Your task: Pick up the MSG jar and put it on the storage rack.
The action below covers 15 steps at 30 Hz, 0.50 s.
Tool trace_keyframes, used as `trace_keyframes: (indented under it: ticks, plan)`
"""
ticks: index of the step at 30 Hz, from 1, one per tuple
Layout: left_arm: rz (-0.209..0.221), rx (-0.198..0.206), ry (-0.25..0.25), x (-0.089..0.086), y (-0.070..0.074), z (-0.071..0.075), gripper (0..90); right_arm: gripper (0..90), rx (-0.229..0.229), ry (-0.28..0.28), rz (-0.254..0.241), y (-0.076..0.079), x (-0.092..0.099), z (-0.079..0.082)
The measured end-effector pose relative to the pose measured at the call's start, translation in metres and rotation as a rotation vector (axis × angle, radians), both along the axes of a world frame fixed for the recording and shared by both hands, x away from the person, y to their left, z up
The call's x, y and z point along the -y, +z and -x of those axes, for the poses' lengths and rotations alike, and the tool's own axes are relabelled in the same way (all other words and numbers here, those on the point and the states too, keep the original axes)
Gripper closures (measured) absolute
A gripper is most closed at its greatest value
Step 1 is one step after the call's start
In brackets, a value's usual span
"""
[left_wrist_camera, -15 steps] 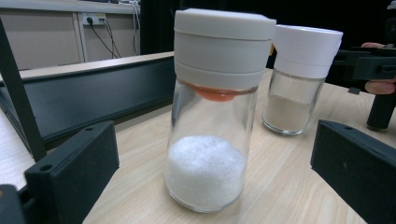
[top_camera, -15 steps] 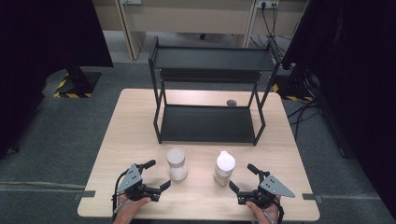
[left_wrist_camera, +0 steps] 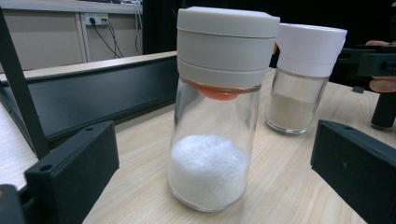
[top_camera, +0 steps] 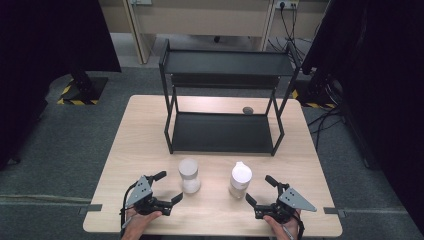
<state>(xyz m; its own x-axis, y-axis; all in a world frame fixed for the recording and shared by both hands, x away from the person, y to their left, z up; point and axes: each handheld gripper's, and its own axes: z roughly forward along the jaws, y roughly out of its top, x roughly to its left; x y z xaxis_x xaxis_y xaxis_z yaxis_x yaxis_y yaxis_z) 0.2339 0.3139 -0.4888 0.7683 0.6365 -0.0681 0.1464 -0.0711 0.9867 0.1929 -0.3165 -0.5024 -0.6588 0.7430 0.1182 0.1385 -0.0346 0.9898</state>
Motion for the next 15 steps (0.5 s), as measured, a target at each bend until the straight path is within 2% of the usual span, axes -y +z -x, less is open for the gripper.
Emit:
trace_keyframes:
  ticks: [15]
  plan:
    - [-0.004,0.008,-0.004,0.0004,0.0002,0.0021,0.4,0.4,0.007,-0.005,0.001,0.0001,-0.0008,0.0017]
